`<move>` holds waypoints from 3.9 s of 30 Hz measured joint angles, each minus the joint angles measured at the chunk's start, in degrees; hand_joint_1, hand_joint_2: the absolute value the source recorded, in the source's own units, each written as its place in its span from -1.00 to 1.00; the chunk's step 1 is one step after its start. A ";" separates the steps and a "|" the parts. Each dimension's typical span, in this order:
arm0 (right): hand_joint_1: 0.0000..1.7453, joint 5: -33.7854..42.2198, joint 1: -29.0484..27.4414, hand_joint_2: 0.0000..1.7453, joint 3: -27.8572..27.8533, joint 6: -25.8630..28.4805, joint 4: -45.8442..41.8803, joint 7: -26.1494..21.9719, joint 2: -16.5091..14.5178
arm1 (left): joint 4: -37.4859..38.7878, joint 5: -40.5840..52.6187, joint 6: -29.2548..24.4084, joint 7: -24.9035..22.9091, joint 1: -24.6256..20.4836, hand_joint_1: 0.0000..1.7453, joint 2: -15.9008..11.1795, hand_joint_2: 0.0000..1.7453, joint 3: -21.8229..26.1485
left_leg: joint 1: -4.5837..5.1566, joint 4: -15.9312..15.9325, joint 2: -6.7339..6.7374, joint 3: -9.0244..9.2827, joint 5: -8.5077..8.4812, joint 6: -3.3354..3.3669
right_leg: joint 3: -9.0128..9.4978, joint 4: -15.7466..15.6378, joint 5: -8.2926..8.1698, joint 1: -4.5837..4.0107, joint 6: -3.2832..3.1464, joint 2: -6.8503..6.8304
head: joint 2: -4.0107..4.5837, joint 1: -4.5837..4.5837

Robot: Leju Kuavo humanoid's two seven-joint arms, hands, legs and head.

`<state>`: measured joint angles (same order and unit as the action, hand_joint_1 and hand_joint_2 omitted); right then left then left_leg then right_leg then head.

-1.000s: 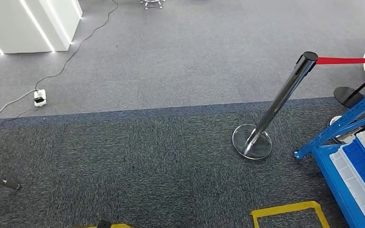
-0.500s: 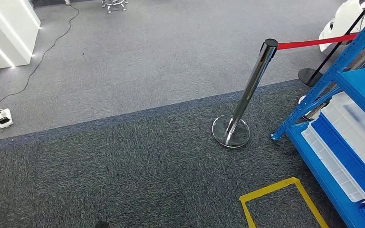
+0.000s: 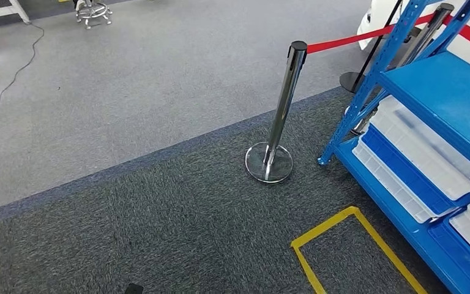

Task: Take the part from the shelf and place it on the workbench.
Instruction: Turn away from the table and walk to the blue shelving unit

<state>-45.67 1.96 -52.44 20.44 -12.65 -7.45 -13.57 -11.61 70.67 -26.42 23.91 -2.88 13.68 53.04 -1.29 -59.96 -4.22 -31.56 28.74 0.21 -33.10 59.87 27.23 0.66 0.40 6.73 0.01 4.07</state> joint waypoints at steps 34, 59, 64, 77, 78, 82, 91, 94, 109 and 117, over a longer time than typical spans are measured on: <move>-1.00 -0.95 -0.49 -1.00 -0.01 -0.92 -0.01 -0.02 0.14 | 0.00 -0.20 1.32 1.12 -0.22 -1.00 -0.02 -1.00 0.28 | 0.27 1.37 2.67 0.47 -0.97 1.54 | -0.68 0.96 0.66 -0.32 0.26 -1.78 | -0.01 0.04; -1.00 -1.12 -0.15 -1.00 -0.02 -0.98 -0.01 0.04 0.21 | 0.00 -0.66 2.19 1.55 0.06 -1.00 -0.09 -1.00 0.41 | 0.29 -1.07 1.07 -0.28 -0.45 -0.24 | 0.35 -0.79 -0.87 -0.48 -1.69 -1.16 | -0.01 -0.01; -1.00 -1.13 -0.39 -1.00 -0.01 -0.98 -0.01 0.09 0.19 | 0.00 -0.87 2.35 1.67 -0.11 -1.00 -0.10 -1.00 0.55 | 0.22 1.78 1.56 0.78 -1.04 1.02 | -1.03 0.29 -0.58 -0.24 0.01 -0.23 | -0.01 0.07; -1.00 -1.27 -0.24 -1.00 0.00 -0.98 -0.01 0.15 0.23 | 0.00 -0.86 2.44 1.70 0.08 -1.00 -0.05 -1.00 0.83 | 0.64 2.43 10.36 2.69 0.28 -0.04 | -0.34 -0.64 -0.72 -0.77 -0.59 -10.29 | -0.01 0.25; -1.00 -1.28 -0.26 -1.00 0.00 -0.98 -0.01 0.15 0.23 | 0.00 -0.86 2.44 1.69 0.01 -1.00 -0.04 -1.00 0.84 | 0.62 2.54 10.78 2.96 0.41 -0.38 | -0.27 -0.73 -0.76 -0.69 -0.95 -9.63 | -0.01 0.24; -1.00 -1.34 -0.24 -1.00 -0.01 -0.97 -0.01 0.18 0.19 | 0.00 -0.84 2.44 1.64 -0.18 -1.00 -0.03 -1.00 0.87 | 0.26 -4.93 6.54 -0.10 5.14 -1.23 | 0.12 -1.41 -1.17 -0.28 -2.19 -7.32 | 0.00 0.19; -1.00 -2.84 -0.20 -1.00 0.02 -1.07 0.03 2.56 0.12 | 0.00 -0.20 2.74 1.61 -0.06 -1.00 -0.08 -1.00 0.97 | 0.59 1.18 3.90 0.06 -1.23 0.12 | 0.66 -0.51 -0.19 -0.84 -1.77 -3.91 | -0.01 0.21; -1.00 -2.90 -0.18 -1.00 0.03 -1.11 0.07 3.75 0.08 | 0.00 -0.09 2.92 1.68 -0.19 -1.00 -0.08 0.00 1.01 | 0.48 1.83 4.01 0.28 -1.54 0.82 | 0.50 -0.31 0.06 -0.78 -0.80 -4.12 | -0.01 0.21; -1.00 -2.96 0.03 -1.00 0.01 -1.81 0.11 5.89 0.07 | 0.00 0.71 3.14 1.60 -0.23 -1.00 -0.09 1.00 1.04 | 0.35 1.99 5.18 0.78 -1.06 -0.60 | 0.45 -0.77 -0.17 0.20 -0.47 -6.88 | -0.01 0.29; -1.00 -3.49 0.02 1.00 0.00 -1.86 0.12 6.02 0.02 | 0.00 1.38 4.33 2.45 -0.01 -1.00 -0.15 1.00 1.02 | 0.13 -12.60 4.77 -6.03 4.68 -1.50 | 0.89 -1.08 -0.17 0.09 -2.18 -6.47 | -0.01 0.24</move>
<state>-49.16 1.98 -52.43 18.58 -12.53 -1.43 -13.55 -11.61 72.05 -22.09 26.36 -2.90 13.53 54.05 -1.16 -72.55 0.55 -37.59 33.42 -1.29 -32.21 58.79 27.06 0.75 -1.78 0.26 0.01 4.31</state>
